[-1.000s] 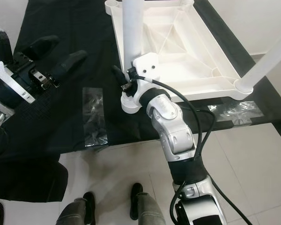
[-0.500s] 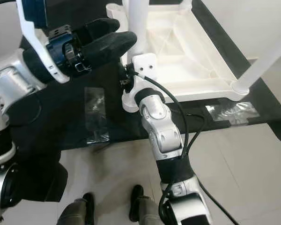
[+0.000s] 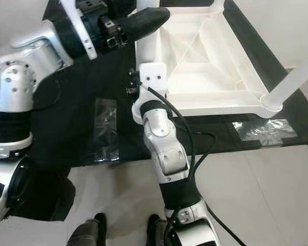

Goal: Building children table

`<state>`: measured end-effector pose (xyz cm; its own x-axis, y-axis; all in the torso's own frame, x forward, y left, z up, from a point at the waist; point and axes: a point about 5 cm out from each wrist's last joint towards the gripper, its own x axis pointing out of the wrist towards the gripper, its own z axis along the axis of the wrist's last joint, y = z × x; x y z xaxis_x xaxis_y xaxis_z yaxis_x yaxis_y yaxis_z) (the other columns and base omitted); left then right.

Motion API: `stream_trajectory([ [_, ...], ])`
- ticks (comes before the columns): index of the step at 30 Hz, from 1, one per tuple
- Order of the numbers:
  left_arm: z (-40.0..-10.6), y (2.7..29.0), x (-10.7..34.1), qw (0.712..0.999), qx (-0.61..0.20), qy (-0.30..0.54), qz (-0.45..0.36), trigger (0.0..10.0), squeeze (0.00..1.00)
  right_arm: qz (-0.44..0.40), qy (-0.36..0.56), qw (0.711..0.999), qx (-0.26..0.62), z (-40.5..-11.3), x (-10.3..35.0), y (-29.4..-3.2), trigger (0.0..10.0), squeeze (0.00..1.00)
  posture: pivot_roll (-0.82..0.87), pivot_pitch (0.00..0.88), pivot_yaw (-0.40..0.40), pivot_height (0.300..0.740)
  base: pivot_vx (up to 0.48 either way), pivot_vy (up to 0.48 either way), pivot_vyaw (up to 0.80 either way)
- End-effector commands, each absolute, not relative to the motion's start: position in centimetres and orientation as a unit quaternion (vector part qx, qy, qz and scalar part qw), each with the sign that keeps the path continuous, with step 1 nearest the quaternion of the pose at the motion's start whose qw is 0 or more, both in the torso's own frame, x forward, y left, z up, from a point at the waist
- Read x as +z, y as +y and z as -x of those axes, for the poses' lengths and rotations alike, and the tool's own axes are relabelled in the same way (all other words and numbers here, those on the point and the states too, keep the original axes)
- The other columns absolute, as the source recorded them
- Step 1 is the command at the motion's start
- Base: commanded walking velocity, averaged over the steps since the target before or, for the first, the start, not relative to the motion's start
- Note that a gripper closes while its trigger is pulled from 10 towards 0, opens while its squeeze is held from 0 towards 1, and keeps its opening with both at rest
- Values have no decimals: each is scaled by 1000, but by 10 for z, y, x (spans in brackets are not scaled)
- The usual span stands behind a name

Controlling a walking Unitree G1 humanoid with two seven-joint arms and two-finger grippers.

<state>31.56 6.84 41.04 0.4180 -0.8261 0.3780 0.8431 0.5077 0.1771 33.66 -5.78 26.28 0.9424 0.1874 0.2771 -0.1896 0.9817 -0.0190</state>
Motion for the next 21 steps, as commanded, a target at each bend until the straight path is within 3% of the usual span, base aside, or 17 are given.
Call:
stream_trajectory([
  [1,-313,61,417,835,-502,-227,7,10000,0,0,-34,995,96,-342,217,-56,10000,0,86,293,-26,740,0,0,0],
  [6,-316,56,420,831,-507,-230,1,10000,0,0,-33,995,97,-342,217,-53,10000,0,80,291,-25,740,0,0,0],
  [7,-316,54,421,828,-511,-231,-1,2824,0,0,-34,994,99,-342,218,-52,10000,0,80,291,-25,740,0,0,0],
  [9,-316,53,422,825,-515,-233,0,2824,0,1,-35,994,101,-341,218,-51,10000,0,81,291,-26,740,0,0,0],
  [10,-316,53,422,822,-520,-233,-2,0,0,2,-35,994,103,-341,218,-51,10000,0,82,291,-26,740,0,0,0],
  [21,-316,57,427,817,-525,-238,-17,0,0,10,-47,993,111,-348,225,-58,10000,0,85,288,-28,740,0,0,0],
])
